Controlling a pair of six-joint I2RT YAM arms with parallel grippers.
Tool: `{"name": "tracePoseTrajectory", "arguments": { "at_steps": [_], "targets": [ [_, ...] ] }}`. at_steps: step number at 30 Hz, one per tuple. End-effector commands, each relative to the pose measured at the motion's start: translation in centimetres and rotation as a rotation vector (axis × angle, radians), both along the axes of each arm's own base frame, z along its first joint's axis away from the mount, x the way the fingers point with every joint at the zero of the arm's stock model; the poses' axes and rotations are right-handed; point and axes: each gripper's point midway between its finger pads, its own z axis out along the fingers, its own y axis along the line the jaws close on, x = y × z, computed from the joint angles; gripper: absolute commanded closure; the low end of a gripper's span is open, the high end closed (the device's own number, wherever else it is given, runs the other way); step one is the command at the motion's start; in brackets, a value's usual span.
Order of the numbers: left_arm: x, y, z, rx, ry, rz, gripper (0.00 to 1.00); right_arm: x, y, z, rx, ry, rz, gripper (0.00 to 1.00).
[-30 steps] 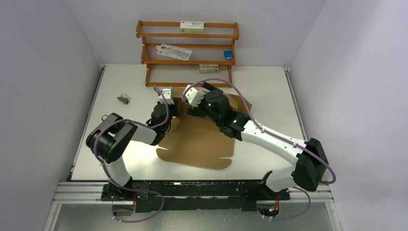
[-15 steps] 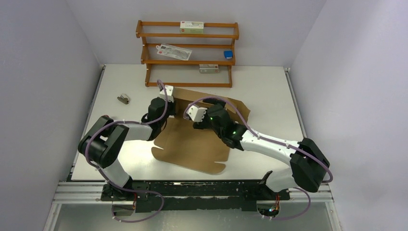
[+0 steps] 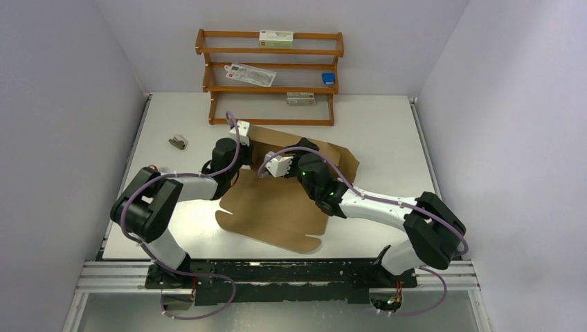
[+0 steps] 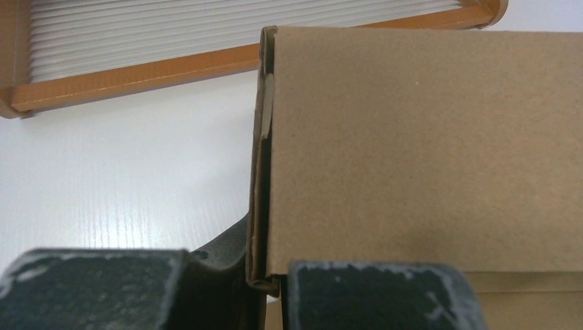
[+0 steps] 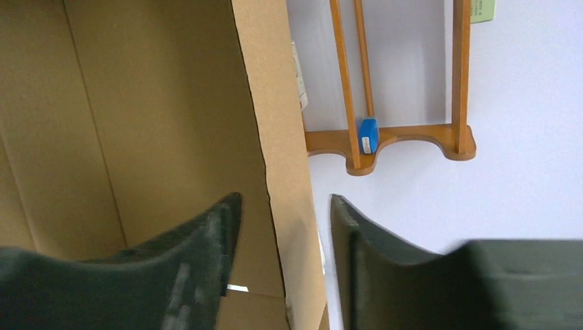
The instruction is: Fold the paper box
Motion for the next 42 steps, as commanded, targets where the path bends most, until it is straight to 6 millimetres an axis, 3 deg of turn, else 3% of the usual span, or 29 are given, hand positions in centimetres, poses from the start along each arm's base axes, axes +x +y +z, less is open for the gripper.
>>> {"name": "tracePoseTrajectory", "arguments": {
  "at_steps": [1,5,12,19,26,39,42],
  "targets": [
    [-1.0,0.0,-1.6,0.009,0.076,-0.017,0.95,0.2,0.4,1.2,0.01,-0.031,0.013,0.54],
    [-0.8,0.4,-1.6,-0.023,0.062,0.019,0.92,0.1,0.5,0.9,0.008,-0.012,0.023,0.74],
    [-0.5,1.0,-2.0,-0.106,0.021,0.094,0.84,-0.1,0.9,-0.1,0.001,0.037,0.039,0.9],
    [0.2,0.8,-2.7,-0.165,-0.013,0.122,0.71,-0.3,1.4,-0.9,0.006,0.081,0.051,0.93],
    [1.0,1.1,-2.7,-0.191,-0.041,0.175,0.76,-0.6,1.6,-1.8,0.004,0.114,0.069,0.94],
    [-0.7,0.2,1.0,-0.314,-0.201,0.075,0.66,-0.7,1.7,-2.0,-0.004,0.129,0.075,0.94],
    [-0.5,0.3,0.7,-0.3,-0.197,0.083,0.69,-0.7,1.7,-1.9,-0.001,0.125,0.074,0.94]
  ]
}}
